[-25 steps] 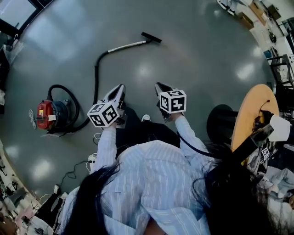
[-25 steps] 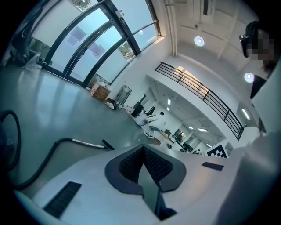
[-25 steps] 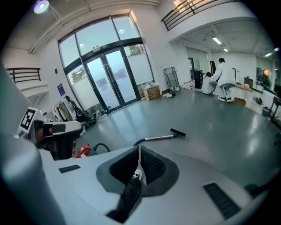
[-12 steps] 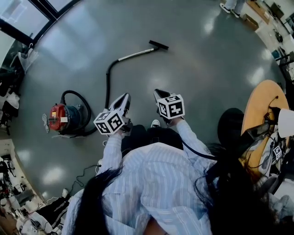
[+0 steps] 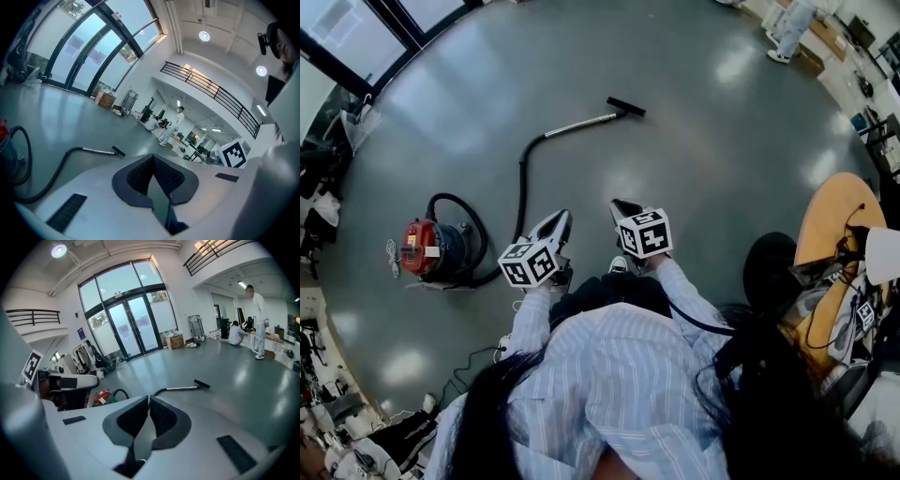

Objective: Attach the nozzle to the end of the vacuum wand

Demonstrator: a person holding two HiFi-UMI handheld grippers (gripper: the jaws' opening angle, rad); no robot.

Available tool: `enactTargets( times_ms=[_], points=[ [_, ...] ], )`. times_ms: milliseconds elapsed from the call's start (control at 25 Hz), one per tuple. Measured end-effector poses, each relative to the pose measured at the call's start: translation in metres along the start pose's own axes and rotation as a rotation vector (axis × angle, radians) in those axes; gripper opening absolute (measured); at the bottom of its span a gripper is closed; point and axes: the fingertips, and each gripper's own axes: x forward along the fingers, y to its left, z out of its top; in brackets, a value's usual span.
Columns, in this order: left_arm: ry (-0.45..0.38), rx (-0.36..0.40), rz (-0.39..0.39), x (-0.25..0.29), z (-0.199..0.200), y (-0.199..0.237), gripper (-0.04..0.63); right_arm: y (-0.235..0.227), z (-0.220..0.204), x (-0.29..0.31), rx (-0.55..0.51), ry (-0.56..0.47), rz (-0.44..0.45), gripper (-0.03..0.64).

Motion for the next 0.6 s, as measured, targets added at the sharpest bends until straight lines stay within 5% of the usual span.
enactTargets(
  times_ms=[600],
  points=[
    [-0.009, 0.004, 0.011, -0.0005, 0.0018, -0.0033, 0.005, 0.0017, 0.0025, 0.0001, -0.025, 0.009, 0.013, 0.02]
  ],
)
